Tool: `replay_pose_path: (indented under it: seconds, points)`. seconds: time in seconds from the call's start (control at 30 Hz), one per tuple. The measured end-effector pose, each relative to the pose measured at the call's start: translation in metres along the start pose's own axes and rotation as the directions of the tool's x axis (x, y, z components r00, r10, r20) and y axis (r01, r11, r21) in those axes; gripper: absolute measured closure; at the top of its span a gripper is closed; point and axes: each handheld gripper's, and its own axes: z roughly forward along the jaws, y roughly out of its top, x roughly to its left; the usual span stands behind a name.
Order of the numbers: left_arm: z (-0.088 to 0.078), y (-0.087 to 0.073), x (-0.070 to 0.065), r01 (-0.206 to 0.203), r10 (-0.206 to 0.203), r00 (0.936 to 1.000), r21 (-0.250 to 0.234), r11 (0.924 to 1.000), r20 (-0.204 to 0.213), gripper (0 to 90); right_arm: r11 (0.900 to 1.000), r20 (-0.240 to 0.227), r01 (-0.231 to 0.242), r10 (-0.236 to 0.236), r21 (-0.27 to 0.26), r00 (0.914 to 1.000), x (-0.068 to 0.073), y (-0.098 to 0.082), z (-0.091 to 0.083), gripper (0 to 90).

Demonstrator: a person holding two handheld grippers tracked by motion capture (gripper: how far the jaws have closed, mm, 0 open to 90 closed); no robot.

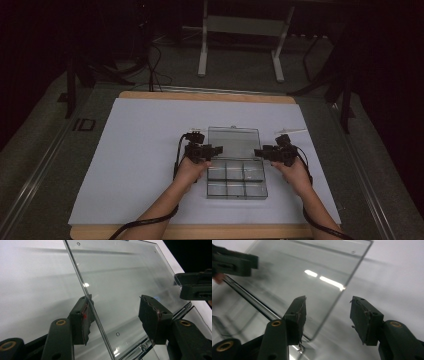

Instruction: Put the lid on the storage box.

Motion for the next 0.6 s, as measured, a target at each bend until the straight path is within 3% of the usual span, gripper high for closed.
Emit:
replay_pose_path:
  seconds: [0.13,0.4,0.47,0.6]
  points:
    - [0.000,-0.001,0.000,0.001,-0.001,1.0000,0.000,1.0000,0.003,45.3,1.000,-0.025,-0.025,0.025,0.005,0.9994,0.001,0.002,0.003,51.4]
    - [-0.003,-0.002,-0.004,-0.024,0.024,0.9996,-0.020,0.9995,-0.017,46.4,0.999,0.082,0.048,-0.047,-0.004,0.9955,0.015,0.003,-0.003,59.8]
    - [-0.005,-0.002,-0.004,-0.028,0.028,0.9995,-0.023,0.9993,-0.017,47.3,0.999,0.091,0.044,-0.043,-0.006,0.9949,0.016,0.004,-0.004,60.9]
    - [-0.006,-0.002,-0.002,-0.028,0.028,0.9996,-0.027,0.9992,-0.003,50.0,1.000,0.056,-0.009,0.009,-0.010,0.9984,0.012,0.003,-0.004,62.2]
